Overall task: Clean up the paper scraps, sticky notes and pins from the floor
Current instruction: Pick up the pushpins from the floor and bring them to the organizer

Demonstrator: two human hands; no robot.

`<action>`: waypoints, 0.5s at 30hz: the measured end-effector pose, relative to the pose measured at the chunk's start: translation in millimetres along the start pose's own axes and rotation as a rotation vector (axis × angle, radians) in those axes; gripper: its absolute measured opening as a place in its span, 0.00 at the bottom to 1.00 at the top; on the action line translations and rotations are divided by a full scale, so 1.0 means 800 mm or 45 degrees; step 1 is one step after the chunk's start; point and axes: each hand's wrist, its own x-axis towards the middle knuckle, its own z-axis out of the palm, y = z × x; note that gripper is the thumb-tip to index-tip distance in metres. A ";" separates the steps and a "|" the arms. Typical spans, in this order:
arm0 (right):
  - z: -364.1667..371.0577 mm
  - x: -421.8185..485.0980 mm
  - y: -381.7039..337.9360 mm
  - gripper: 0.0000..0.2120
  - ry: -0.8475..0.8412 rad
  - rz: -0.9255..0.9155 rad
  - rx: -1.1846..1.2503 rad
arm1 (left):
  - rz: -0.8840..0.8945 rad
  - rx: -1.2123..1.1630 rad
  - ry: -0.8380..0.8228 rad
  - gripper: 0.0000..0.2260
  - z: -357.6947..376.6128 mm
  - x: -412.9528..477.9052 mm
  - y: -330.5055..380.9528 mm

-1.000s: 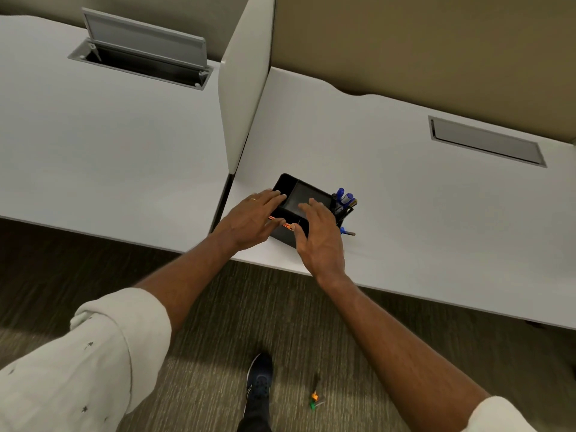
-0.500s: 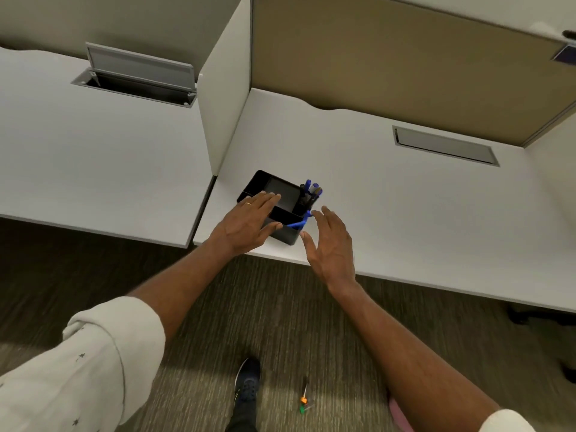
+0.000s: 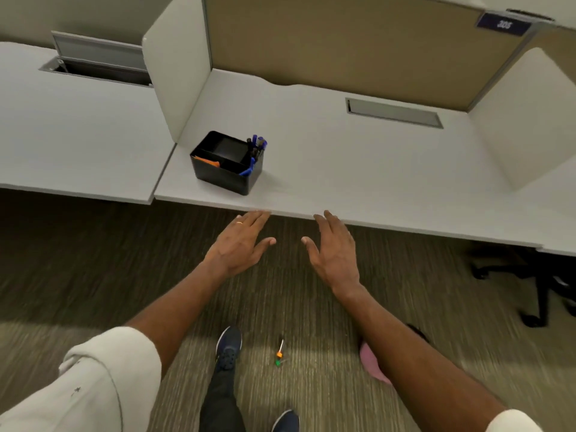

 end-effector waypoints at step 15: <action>0.109 -0.198 0.113 0.24 -0.102 0.415 -0.047 | 0.050 -0.142 -0.328 0.30 0.163 -0.112 0.079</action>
